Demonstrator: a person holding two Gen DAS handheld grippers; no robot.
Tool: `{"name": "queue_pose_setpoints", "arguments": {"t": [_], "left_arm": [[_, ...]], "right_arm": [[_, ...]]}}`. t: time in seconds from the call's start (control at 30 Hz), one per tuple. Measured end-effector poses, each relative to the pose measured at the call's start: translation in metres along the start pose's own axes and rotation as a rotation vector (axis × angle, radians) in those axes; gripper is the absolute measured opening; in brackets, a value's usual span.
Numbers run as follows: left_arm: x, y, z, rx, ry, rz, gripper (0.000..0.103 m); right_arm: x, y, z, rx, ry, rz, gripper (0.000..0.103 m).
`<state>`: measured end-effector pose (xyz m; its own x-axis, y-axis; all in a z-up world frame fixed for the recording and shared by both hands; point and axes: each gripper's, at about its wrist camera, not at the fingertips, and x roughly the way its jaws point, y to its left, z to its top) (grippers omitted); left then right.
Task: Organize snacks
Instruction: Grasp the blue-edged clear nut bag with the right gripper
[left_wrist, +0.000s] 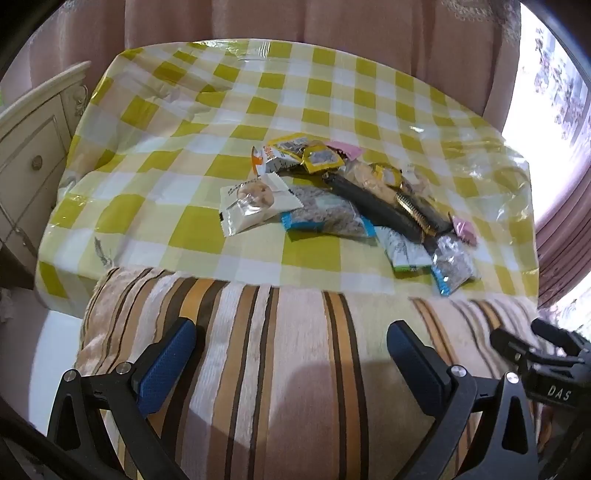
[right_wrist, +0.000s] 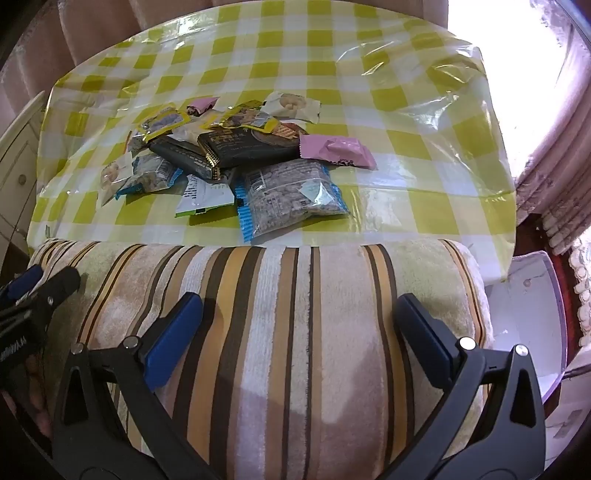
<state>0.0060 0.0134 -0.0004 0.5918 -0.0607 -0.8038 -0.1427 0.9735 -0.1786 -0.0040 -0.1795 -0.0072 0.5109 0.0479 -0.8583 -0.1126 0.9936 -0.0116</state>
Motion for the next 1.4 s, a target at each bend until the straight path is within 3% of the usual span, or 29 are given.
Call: {"name": "queue_pose_setpoints", "arguments": {"t": [0.13,0.23,0.53,0.8,1.07,1.2,1.23,1.4], "left_arm": [[0.008,0.01,0.012,-0.056,0.0,-0.037,0.103],[0.015,0.014,0.021,-0.08,0.002,-0.04,0.102],[0.048,0.049,0.05,-0.232,0.04,-0.046,0.085],[0.083,0.055,0.082,-0.167,0.105,0.025,0.085],[0.115,0.062,0.103,-0.158,0.158,0.043,0.085],[0.118,0.055,0.108,-0.112,0.145,0.059,0.068],[0.118,0.053,0.109,-0.101,0.14,0.062,0.059],[0.111,0.058,0.106,-0.121,0.112,0.042,0.044]], "right_arm": [[0.008,-0.011,0.006,0.026,0.018,0.056,0.103],[0.012,-0.007,0.011,0.021,-0.001,0.037,0.103],[0.047,-0.01,0.038,0.02,0.04,0.045,0.103],[0.075,-0.004,0.052,-0.001,0.1,0.077,0.103],[0.088,0.011,0.07,-0.068,0.09,0.017,0.103],[0.099,0.018,0.076,-0.119,0.117,-0.007,0.103],[0.101,0.018,0.078,-0.122,0.12,-0.009,0.103],[0.109,0.019,0.082,-0.128,0.14,-0.021,0.103]]}}
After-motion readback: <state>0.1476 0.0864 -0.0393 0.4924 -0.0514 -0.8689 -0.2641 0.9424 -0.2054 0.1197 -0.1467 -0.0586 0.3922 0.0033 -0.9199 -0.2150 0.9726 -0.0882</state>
